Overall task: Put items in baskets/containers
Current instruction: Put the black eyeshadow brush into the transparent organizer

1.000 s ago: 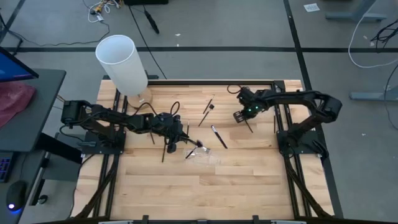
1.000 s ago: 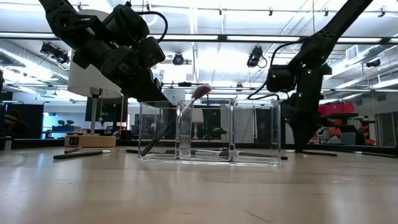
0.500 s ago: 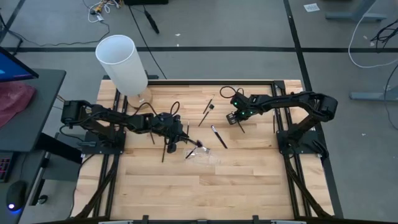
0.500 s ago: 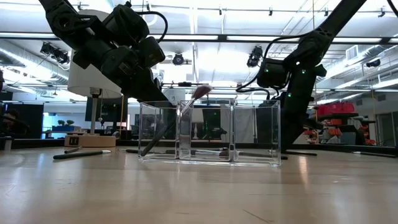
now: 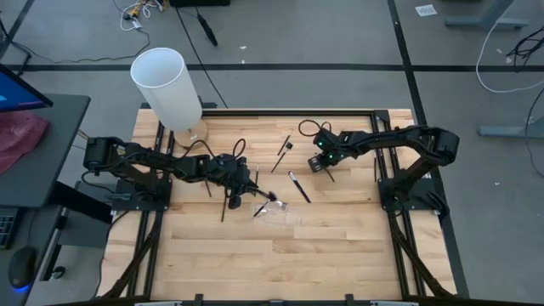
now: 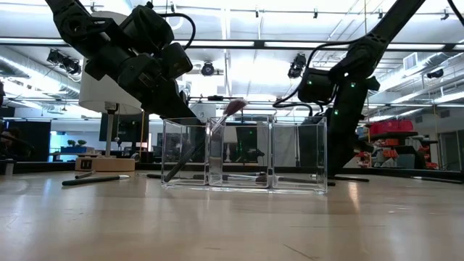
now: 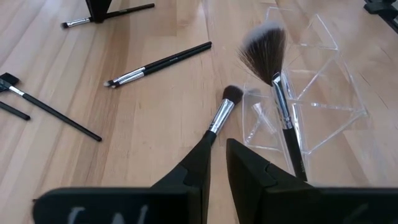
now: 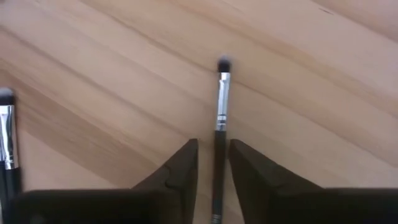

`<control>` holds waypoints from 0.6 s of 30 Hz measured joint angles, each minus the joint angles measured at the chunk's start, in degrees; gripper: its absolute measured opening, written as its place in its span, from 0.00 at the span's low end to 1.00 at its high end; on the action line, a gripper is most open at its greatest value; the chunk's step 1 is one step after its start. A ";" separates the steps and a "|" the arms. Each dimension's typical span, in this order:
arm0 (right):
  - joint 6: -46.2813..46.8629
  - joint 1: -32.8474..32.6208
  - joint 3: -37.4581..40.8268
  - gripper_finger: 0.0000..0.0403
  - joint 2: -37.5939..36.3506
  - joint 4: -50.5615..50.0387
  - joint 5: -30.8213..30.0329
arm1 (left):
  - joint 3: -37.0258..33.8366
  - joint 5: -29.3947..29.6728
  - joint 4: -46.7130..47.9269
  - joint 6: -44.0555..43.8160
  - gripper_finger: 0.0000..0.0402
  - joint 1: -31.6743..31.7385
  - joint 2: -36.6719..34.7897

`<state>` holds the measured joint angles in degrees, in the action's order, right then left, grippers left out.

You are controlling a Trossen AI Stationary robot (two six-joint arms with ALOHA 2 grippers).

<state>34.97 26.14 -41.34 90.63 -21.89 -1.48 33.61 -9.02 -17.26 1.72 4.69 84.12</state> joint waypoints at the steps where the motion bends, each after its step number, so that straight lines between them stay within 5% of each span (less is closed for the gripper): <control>1: -0.36 -0.31 0.00 0.28 0.00 0.20 -0.32 | 0.00 0.00 0.00 0.00 0.13 0.00 0.00; 9: -2.85 -7.67 3.47 0.33 -0.10 6.31 -13.44 | 0.00 0.00 0.00 -0.01 0.13 -0.01 0.00; 18: 0.33 -14.71 20.88 0.32 -0.24 37.52 -25.53 | 0.00 0.00 -0.02 0.04 0.13 -0.02 0.00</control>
<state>35.29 11.43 -20.46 90.39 15.63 -27.00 33.61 -9.02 -17.28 1.76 4.67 84.12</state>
